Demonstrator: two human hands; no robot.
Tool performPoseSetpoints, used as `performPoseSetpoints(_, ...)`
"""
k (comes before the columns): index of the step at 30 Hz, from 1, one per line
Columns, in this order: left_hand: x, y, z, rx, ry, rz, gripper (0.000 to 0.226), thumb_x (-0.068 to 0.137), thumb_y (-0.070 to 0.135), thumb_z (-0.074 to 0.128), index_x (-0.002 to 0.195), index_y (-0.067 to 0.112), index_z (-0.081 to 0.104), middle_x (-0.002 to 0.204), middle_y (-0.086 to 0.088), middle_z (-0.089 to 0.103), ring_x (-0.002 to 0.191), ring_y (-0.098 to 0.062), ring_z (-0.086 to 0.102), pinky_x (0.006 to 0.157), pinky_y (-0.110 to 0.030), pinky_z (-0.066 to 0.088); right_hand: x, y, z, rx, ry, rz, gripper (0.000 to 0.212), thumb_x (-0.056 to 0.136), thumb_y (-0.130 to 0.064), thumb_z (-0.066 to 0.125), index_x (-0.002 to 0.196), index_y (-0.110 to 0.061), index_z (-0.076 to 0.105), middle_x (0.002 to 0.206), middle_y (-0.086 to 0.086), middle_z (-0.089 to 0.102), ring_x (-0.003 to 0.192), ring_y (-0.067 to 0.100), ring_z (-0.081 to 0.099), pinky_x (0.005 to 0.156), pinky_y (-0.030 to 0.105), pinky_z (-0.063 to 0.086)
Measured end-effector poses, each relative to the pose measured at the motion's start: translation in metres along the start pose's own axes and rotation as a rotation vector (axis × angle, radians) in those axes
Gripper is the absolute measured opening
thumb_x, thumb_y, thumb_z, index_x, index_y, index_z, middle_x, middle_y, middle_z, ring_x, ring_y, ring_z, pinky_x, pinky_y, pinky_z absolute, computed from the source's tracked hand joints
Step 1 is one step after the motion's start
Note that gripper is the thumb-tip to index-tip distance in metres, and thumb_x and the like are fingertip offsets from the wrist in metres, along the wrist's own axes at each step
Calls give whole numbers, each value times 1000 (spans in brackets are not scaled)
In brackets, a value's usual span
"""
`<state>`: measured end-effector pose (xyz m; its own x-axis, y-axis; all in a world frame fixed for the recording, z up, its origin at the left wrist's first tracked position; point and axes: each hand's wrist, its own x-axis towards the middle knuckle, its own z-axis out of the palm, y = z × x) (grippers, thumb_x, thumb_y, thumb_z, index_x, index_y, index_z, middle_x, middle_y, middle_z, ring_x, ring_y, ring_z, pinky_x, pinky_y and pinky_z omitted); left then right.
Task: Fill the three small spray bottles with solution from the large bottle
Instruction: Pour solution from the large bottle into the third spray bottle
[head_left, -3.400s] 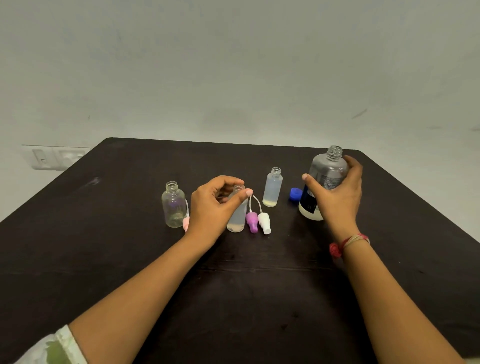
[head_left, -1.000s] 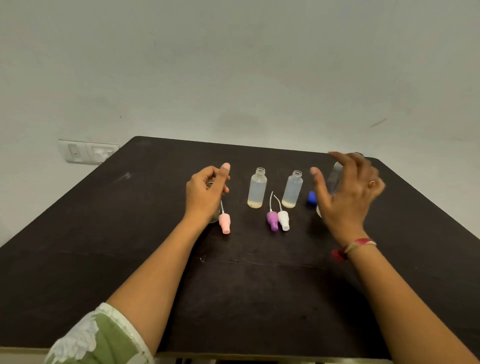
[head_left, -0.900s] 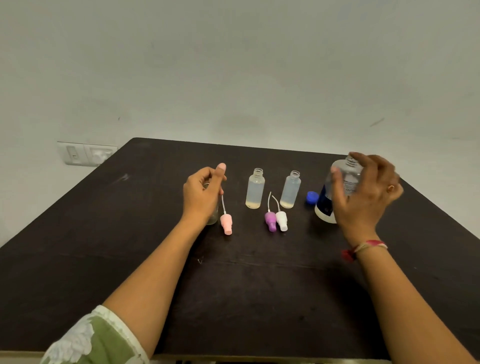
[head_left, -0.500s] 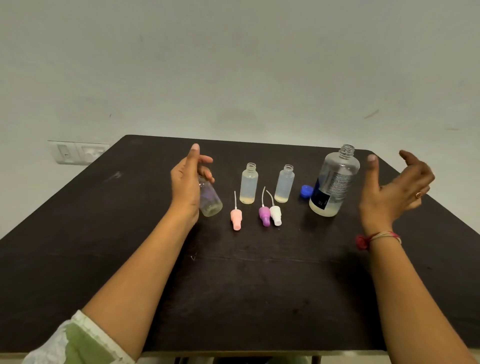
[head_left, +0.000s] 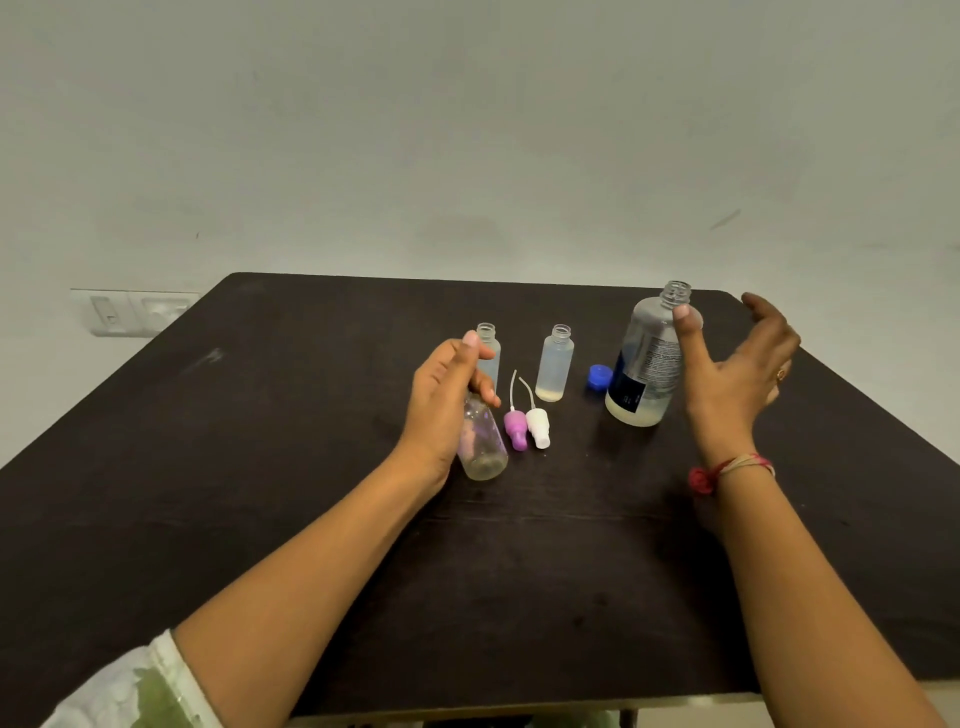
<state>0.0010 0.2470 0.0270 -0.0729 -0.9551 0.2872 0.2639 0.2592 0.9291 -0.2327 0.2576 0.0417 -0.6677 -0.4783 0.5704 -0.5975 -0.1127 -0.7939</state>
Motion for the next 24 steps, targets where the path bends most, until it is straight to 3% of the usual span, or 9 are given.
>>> performPoseSetpoints(4,-2,-5,2,86,-39,79,29,94,39,43,86,15,58,54,5,51,54,-4,49,67,-19,46,-4,-4,3,17,-73,-26,91,66,-73,62,138,-24,35,141,0,36,130,15,35,108,50,29)
performPoseSetpoints(10,3,-17,-5,217,-50,126,37,90,46,54,78,11,59,62,9,55,64,-4,51,64,-16,44,-6,-2,9,-7,-220,8,99,67,-61,73,145,-25,24,145,3,35,135,18,33,111,50,28)
performPoseSetpoints(14,9,-26,-15,436,2,170,36,72,61,63,72,25,61,68,5,61,67,-12,57,70,-35,50,-6,-1,11,-22,-234,5,97,69,-58,74,146,-24,24,146,3,34,135,22,34,111,50,28)
performPoseSetpoints(18,7,-25,-17,451,-45,119,35,66,59,68,75,26,64,70,3,65,72,-17,63,77,-48,54,-6,4,14,10,-268,17,92,71,-50,76,144,-26,25,145,1,37,132,22,39,110,50,32)
performPoseSetpoints(21,5,-25,-17,487,-78,92,37,63,62,69,77,27,65,76,0,69,78,-20,67,79,-47,55,-6,6,17,90,-287,34,84,74,-36,77,142,-25,29,141,2,41,128,20,43,106,39,39)
performPoseSetpoints(24,0,-24,-18,485,-99,106,38,63,61,71,81,28,66,81,6,71,83,-13,68,83,-43,55,-7,6,17,137,-270,40,77,75,-25,77,138,-23,33,138,4,42,121,17,46,93,26,39)
